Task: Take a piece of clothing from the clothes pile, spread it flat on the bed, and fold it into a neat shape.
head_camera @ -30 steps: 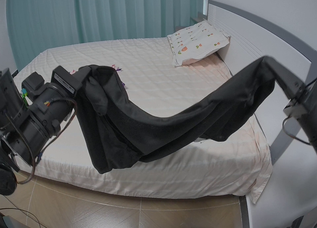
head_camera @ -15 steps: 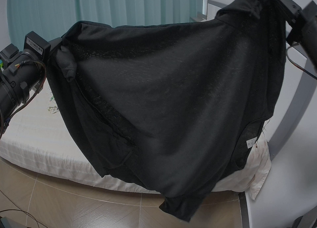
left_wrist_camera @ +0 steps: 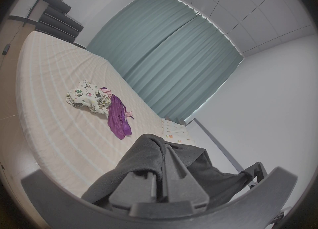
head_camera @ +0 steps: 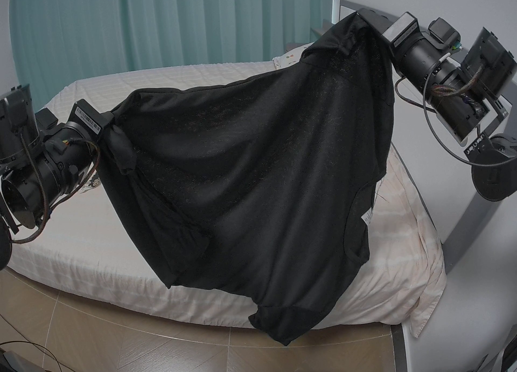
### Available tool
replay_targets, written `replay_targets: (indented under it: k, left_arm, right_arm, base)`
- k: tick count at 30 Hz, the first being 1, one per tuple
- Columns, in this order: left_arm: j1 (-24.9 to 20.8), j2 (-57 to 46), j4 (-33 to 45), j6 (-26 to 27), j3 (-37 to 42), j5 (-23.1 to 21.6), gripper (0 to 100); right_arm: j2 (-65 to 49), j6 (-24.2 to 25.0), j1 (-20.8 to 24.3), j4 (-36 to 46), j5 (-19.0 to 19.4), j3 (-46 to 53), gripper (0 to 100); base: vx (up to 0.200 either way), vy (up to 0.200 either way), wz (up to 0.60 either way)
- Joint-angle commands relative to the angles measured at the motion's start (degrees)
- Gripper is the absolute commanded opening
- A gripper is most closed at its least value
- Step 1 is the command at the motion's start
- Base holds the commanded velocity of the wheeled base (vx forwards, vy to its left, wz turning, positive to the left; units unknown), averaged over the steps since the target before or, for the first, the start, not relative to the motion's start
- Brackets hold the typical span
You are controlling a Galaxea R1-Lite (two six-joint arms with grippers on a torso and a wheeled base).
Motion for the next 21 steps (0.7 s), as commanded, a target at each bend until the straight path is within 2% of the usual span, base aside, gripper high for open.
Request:
replay_targets:
  k: [1, 17, 21]
  left_arm:
    - [1.14, 3.30, -0.16, -0.04, 0.65, -0.06, 0]
    - [4.66, 10.42, -0.33, -0.22, -0.32, -1.90, 0]
    - [4.57, 11.65, -0.24, -1.89, 0.38, -2.17, 0]
  right_arm:
    - [4.46, -0.01, -0.88, -0.04, 0.20, -2.11, 0]
    - [8.42, 0.87, -3.43, -0.04, 0.02, -2.11, 0]
    - [11.49, 2.45, -3.52, -0.22, -0.59, -1.67, 0]
  base:
    - [0.200, 0.000, 0.00]
    - [0.200, 0.000, 0.00]
    - [0.200, 0.000, 0.00]
